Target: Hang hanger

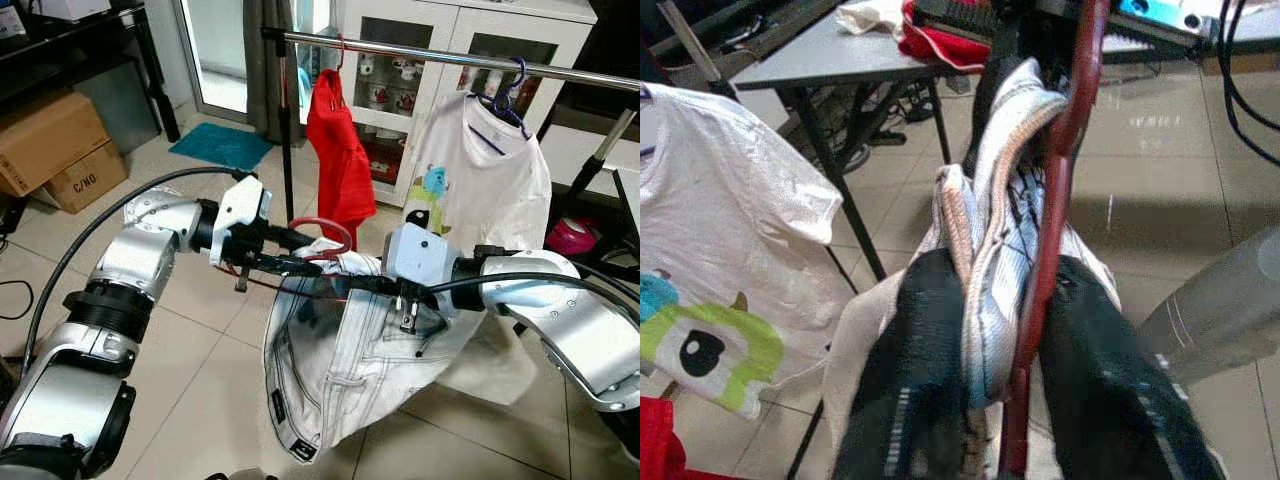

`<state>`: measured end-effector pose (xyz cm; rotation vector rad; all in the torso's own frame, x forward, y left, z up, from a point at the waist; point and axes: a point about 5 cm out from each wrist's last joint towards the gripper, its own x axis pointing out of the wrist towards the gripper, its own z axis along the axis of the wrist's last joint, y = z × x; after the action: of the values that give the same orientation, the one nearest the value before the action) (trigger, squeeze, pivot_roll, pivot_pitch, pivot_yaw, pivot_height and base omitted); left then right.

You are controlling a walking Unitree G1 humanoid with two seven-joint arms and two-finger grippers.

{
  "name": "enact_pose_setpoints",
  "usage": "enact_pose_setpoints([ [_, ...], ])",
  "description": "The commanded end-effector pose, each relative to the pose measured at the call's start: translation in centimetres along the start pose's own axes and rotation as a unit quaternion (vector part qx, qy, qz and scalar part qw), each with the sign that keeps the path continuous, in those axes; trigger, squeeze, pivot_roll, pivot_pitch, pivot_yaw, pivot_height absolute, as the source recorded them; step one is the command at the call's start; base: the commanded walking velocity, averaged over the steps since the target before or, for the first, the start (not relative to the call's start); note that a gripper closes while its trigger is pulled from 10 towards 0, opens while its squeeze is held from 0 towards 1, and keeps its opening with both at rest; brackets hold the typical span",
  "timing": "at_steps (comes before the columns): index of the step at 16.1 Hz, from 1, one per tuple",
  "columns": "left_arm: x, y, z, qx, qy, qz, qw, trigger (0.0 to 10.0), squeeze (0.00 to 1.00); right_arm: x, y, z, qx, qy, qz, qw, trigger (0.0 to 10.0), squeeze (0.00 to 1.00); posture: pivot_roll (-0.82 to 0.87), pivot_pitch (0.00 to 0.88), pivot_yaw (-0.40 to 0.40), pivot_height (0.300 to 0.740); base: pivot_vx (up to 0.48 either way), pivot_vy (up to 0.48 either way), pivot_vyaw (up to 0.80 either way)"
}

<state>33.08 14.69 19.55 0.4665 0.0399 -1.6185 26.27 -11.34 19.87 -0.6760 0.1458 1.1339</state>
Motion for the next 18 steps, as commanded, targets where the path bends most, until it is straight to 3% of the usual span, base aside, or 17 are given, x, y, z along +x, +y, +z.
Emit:
enact_pose_setpoints([
  [1,0.5,-0.4,-0.7,-0.007,0.019,-0.02,1.0,0.0,0.0,-0.4,-0.5,2.1,-0.039,-0.031,-0.01,0.999,0.0,0.0,-0.16,0.0,0.04,0.74,0.0,0.0,0.0],
  [5,1.0,-0.9,-1.2,-0.014,0.035,-0.04,0.998,0.0,0.0,-0.4,-0.6,2.2,-0.04,-0.03,-0.009,0.999,0.0,0.0,-0.16,0.0,0.042,0.74,0.0,0.0,0.0],
  [10,0.2,-0.4,-2.0,-0.022,0.062,0.013,0.998,0.0,0.0,-0.3,-0.8,2.2,-0.039,-0.028,-0.013,0.999,0.0,0.0,-0.16,0.0,0.043,0.74,0.0,0.0,0.0],
  [15,-0.3,-0.6,-1.4,-0.063,-0.007,0.032,0.997,0.0,0.0,-0.3,-0.9,2.1,-0.037,-0.029,-0.017,0.999,0.0,0.0,-0.15,0.0,0.043,0.74,0.0,0.0,0.0],
  [16,-0.3,-0.8,-1.2,-0.074,-0.027,0.032,0.996,0.0,0.0,-0.3,-1.0,2.2,-0.044,-0.031,-0.024,0.998,8.4,0.0,-0.15,0.0,0.043,0.74,0.0,0.0,0.0],
  [17,-0.4,-0.9,-1.1,-0.077,-0.037,0.031,0.996,0.0,0.0,-0.3,-1.1,2.4,-0.051,-0.033,-0.032,0.998,10.0,0.0,-0.15,0.0,0.043,0.74,0.0,0.0,0.0],
  [18,-0.5,-0.9,-1.0,-0.078,-0.039,0.031,0.996,0.0,0.0,-0.3,-1.1,2.4,-0.045,-0.036,-0.03,0.998,10.0,0.0,-0.15,0.0,0.043,0.74,0.0,0.0,0.0],
])
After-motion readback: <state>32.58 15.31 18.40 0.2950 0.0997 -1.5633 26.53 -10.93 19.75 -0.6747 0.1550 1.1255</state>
